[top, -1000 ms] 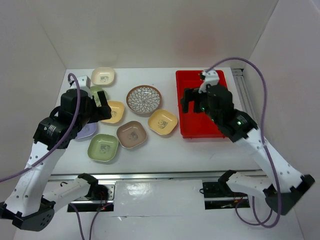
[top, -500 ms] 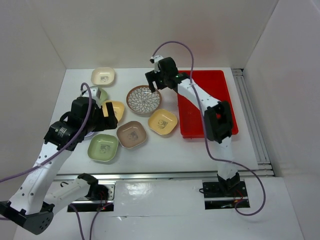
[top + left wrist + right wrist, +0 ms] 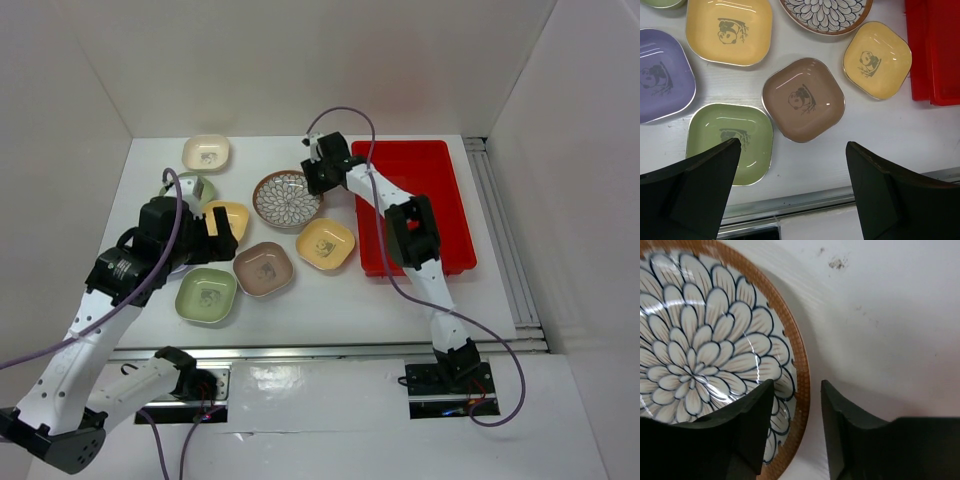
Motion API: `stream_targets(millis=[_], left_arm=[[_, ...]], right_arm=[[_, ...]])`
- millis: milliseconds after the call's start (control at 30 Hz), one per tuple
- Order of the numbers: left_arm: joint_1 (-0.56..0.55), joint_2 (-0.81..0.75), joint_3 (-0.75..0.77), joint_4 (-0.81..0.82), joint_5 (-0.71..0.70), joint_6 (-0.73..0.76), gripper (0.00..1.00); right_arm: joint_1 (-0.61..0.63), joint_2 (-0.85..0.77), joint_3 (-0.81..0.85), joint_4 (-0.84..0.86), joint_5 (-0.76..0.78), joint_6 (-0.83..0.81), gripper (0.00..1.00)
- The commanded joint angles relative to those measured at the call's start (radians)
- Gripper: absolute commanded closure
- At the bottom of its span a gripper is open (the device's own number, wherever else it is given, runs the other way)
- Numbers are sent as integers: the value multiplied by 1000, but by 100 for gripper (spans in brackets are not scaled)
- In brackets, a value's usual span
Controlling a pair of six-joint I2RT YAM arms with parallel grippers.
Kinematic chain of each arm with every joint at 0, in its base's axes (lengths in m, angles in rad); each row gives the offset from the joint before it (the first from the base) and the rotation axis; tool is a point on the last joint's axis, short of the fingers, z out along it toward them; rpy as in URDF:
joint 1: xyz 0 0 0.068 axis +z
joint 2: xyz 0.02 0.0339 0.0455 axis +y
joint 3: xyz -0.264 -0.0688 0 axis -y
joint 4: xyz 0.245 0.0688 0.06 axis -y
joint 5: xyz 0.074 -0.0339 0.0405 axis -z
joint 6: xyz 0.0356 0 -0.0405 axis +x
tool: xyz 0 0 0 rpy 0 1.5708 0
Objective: Place the plates into the plastic bin on the countertop
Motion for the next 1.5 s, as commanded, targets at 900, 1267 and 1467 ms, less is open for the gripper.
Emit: stream_targets(millis=[900,1267,1467], left_arm=[[3,-71,-51,41,-4,8,0],[3,-80,-78,59,7,8,0],[3,-80,-89,59,16,8,0]], right_arm=[[-118,-101,280,126,-221,452,100],[-172,-328,180,201,-281,527,100],[-227,-463,128,155,-220,481,100]])
